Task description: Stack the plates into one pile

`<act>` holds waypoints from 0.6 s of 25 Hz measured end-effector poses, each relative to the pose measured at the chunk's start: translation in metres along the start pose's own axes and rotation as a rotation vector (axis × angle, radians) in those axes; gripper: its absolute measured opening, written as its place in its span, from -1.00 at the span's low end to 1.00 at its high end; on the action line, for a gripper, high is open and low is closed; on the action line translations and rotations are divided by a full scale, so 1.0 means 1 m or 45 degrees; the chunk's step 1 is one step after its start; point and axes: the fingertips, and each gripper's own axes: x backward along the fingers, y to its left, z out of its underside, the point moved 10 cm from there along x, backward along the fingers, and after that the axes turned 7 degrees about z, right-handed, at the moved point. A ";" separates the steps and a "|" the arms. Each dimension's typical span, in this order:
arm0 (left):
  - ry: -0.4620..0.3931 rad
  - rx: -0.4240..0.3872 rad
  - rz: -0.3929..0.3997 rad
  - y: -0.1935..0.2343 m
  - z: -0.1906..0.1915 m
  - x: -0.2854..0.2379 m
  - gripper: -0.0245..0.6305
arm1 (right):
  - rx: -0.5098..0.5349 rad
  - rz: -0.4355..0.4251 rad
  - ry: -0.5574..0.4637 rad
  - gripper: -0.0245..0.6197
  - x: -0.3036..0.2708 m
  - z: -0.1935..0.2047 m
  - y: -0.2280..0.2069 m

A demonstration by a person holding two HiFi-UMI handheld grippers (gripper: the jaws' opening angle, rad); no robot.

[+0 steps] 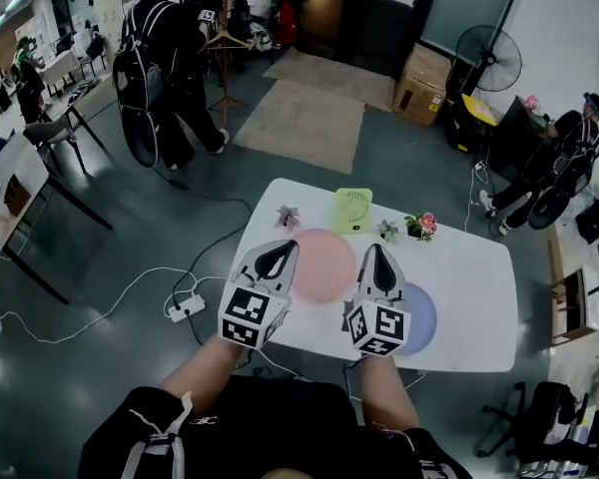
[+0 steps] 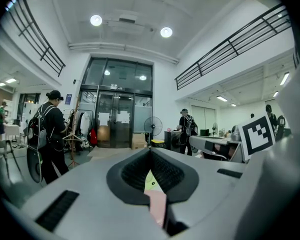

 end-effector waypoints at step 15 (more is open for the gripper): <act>0.044 0.032 -0.082 -0.010 0.016 -0.012 -0.89 | -0.001 -0.036 0.234 -0.51 -0.027 0.067 -0.021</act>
